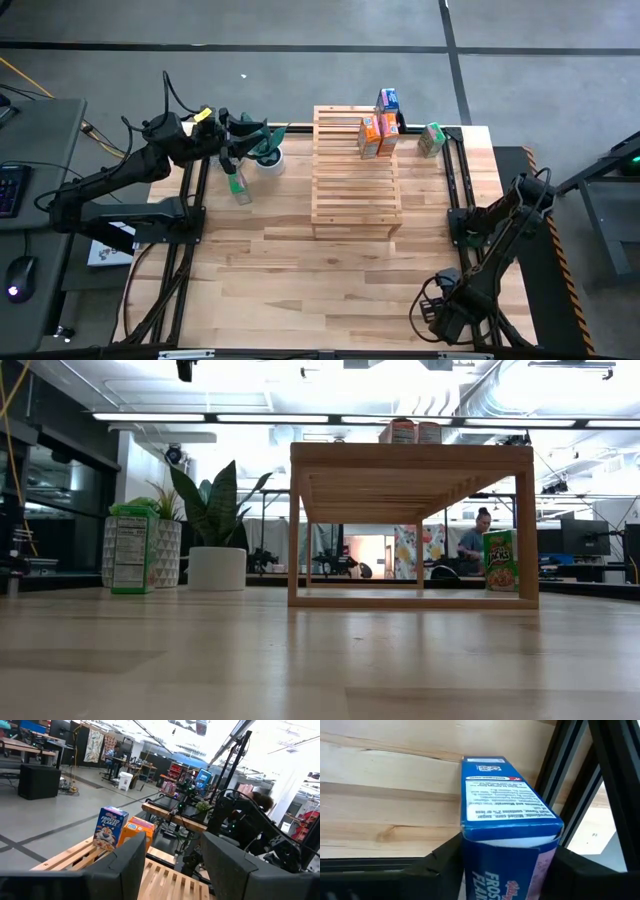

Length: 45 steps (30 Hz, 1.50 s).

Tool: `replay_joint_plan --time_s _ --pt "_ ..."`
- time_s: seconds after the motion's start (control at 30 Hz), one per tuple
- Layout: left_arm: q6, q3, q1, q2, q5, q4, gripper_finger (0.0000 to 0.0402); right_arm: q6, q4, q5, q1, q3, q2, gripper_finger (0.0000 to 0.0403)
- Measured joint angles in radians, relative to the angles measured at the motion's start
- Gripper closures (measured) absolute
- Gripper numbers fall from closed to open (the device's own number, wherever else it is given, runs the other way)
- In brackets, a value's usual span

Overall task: Stack cereal on shelf
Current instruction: Put the blue cereal aligned with the other blue cereal box on the shelf

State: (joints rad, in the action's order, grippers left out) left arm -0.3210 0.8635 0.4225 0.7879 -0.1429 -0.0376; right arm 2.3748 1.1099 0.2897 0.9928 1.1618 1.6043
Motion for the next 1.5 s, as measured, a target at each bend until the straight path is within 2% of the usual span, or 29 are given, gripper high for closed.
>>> replay_joint_plan --time_s 0.17,0.3,0.4,0.5,0.6,0.67,0.77,0.87,1.03,1.2,1.5 --pt "0.001 0.000 0.000 0.000 0.000 0.000 0.0220 -0.026 -0.023 -0.012 0.000 0.000 -0.026 0.0243" --pt "0.000 0.000 0.000 0.000 0.000 -0.001 0.0220 -0.099 -0.087 -0.077 0.000 0.000 -0.113 0.0254" --pt "0.000 0.000 0.000 0.000 0.000 -0.002 0.0220 -0.171 -0.193 -0.252 -0.009 0.000 -0.220 0.0255" --pt "0.000 0.000 0.000 0.000 0.000 -0.002 0.0220 -0.301 -0.348 -0.580 -0.045 0.001 -0.345 0.0256" --pt "0.000 0.000 0.000 0.000 0.000 -0.004 0.0220 -0.601 -0.533 -0.899 -0.141 0.002 -0.459 0.0256" --pt "0.000 0.000 0.000 0.000 0.000 -0.006 0.0220 -0.903 -0.702 -1.007 -0.240 0.002 -0.517 0.0256" --pt "0.000 0.000 0.000 0.000 0.000 -0.006 0.0220 -1.366 -0.963 -0.990 -0.414 0.003 -0.572 0.0256" --pt "-0.001 0.000 0.000 0.000 0.000 -0.006 0.0220 -1.652 -1.065 -0.929 -0.586 0.034 -0.592 0.0256" --pt "-0.019 0.000 0.000 0.000 0.000 -0.024 0.0220 -1.849 -0.873 -0.843 -0.846 0.203 -0.546 0.0256" --pt "-0.019 0.000 0.000 0.000 0.000 -0.045 0.0220 -1.943 -0.578 -0.797 -1.051 0.471 -0.384 0.0256" --pt "0.017 0.000 0.000 0.000 0.000 -0.043 0.0220 -1.805 0.039 -0.786 -1.348 1.029 0.017 0.0256"
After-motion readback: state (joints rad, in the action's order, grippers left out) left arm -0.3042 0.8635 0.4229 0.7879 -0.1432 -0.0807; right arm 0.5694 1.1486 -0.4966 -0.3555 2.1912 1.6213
